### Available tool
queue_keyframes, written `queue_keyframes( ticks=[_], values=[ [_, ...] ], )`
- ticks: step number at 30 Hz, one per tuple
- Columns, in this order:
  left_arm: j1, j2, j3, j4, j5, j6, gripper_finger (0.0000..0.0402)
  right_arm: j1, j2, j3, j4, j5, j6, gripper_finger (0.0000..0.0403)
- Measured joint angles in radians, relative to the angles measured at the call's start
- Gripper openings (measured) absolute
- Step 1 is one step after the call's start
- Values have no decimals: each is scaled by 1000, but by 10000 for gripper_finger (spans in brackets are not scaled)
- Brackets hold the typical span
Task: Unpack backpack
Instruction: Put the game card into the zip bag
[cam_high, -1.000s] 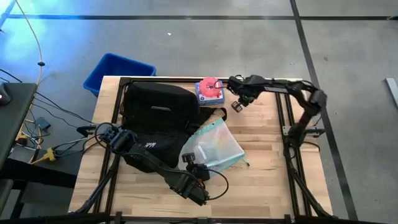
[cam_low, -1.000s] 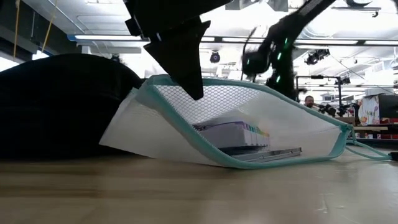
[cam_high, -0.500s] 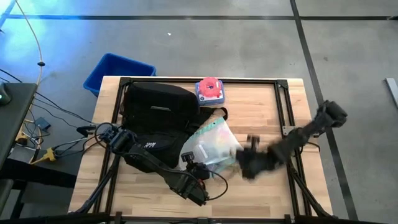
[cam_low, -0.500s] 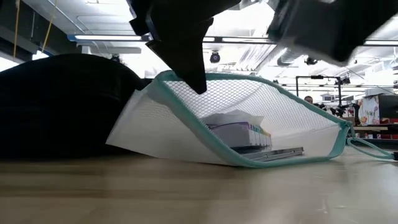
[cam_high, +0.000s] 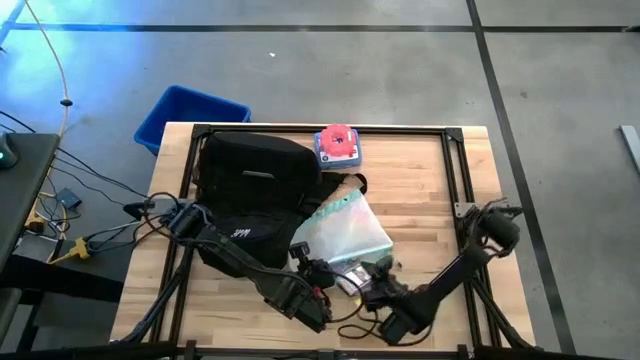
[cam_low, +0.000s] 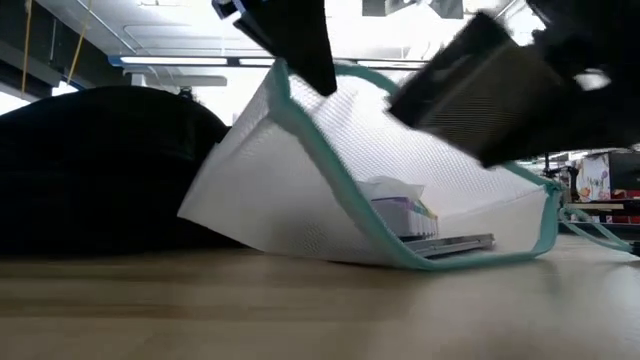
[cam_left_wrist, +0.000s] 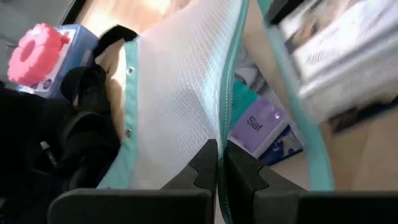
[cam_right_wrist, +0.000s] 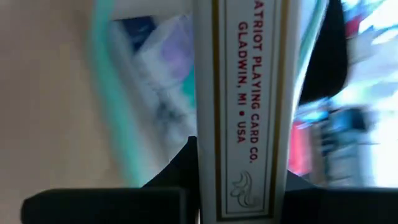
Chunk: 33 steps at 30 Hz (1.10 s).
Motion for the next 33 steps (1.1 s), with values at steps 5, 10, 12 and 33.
queue_keyframes(
  ticks=[5, 10, 12, 33],
  values=[
    [-1, -1, 0, 1, 9, 27, 0, -111, 26, 32, 53, 40, -206, 42],
    [-3, -1, 0, 0, 13, 28, 0, -257, 27, 32, 135, -78, -312, 73],
    [-3, -1, 0, -2, 10, 28, 0, -305, 27, 32, 139, -127, -347, 104],
    [-14, 0, 0, -15, 20, 19, 0, -218, 28, 260, -183, -342, -296, 265]
  ],
)
